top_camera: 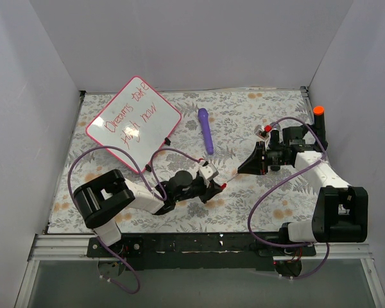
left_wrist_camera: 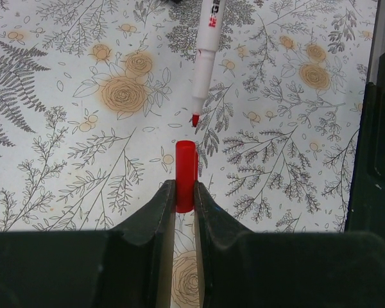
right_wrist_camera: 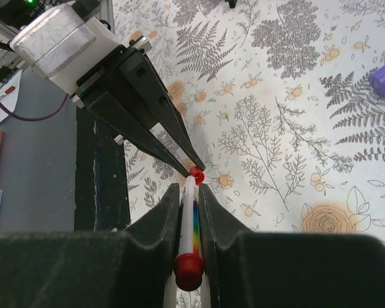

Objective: Write a sentence on the whiteboard
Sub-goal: Close the whiteboard marker at the center of the board.

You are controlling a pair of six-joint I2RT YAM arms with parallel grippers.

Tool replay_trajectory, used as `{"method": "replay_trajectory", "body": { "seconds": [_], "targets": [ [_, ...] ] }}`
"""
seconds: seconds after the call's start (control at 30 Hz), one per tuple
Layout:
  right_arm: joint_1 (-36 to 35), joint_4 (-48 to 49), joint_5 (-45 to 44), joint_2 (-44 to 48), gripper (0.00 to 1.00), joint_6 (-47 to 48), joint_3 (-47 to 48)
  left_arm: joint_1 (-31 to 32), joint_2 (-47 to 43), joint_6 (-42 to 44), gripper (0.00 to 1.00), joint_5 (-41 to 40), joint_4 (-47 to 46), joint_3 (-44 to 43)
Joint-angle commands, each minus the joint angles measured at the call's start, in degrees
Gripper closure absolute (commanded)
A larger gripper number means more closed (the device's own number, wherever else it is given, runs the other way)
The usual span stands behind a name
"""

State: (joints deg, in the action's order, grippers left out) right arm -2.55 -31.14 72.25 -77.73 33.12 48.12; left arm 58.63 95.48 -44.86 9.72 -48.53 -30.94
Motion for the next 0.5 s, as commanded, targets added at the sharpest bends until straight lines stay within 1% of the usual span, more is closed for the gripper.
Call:
{"method": "replay_trajectory", "body": {
  "seconds": [0.0, 0.47],
  "targets": [
    [-0.3, 1.7, 0.0, 0.7, 0.99, -0.9, -1.3, 0.4, 0.4, 1.3, 1.0, 0.8, -1.5, -1.8],
    [-1.1, 2.2, -1.8, -0.2, 0.99, -1.4, -1.4, 0.7, 1.5, 1.8, 1.0, 1.6, -1.8, -2.8]
  ]
}}
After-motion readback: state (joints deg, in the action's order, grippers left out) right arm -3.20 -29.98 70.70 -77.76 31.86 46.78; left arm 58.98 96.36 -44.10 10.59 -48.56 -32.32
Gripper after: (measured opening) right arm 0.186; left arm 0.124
